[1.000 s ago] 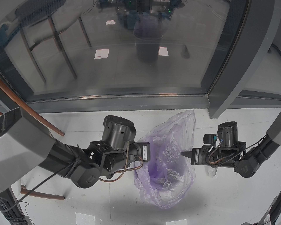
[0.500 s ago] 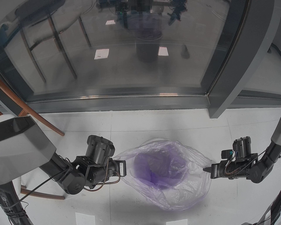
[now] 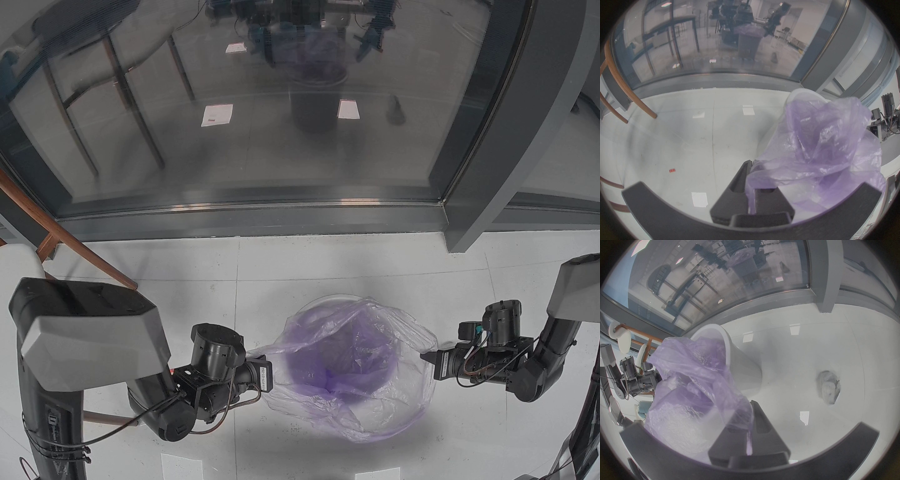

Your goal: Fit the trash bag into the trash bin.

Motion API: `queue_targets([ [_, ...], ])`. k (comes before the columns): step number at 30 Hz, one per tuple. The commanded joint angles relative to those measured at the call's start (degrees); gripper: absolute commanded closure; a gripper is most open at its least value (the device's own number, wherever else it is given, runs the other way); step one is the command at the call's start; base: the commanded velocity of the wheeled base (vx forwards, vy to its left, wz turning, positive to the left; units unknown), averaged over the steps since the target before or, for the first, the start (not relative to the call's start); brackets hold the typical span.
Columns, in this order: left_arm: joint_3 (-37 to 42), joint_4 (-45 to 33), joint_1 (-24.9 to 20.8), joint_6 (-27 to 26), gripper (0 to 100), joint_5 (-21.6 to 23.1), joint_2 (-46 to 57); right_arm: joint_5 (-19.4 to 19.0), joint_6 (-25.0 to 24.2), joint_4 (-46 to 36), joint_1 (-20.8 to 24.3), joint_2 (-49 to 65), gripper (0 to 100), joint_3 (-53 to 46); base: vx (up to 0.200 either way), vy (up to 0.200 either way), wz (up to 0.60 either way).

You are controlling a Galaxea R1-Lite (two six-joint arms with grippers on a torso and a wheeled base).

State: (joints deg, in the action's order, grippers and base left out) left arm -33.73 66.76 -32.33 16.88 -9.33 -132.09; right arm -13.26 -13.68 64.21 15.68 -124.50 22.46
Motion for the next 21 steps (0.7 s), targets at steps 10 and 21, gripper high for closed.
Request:
queue_targets([
  [10,0.5,13.3,2.2,-5.5,100,-2.2,-12.2,1.1,0.0,2.6,0.6,-8.3,100,1.5,0.000,0.000,0.00],
  [21,-0.6,13.8,2.5,-5.6,100,-2.4,-14.5,3.2,0.1,6.5,0.5,-13.0,100,3.1,0.000,0.000,0.00],
])
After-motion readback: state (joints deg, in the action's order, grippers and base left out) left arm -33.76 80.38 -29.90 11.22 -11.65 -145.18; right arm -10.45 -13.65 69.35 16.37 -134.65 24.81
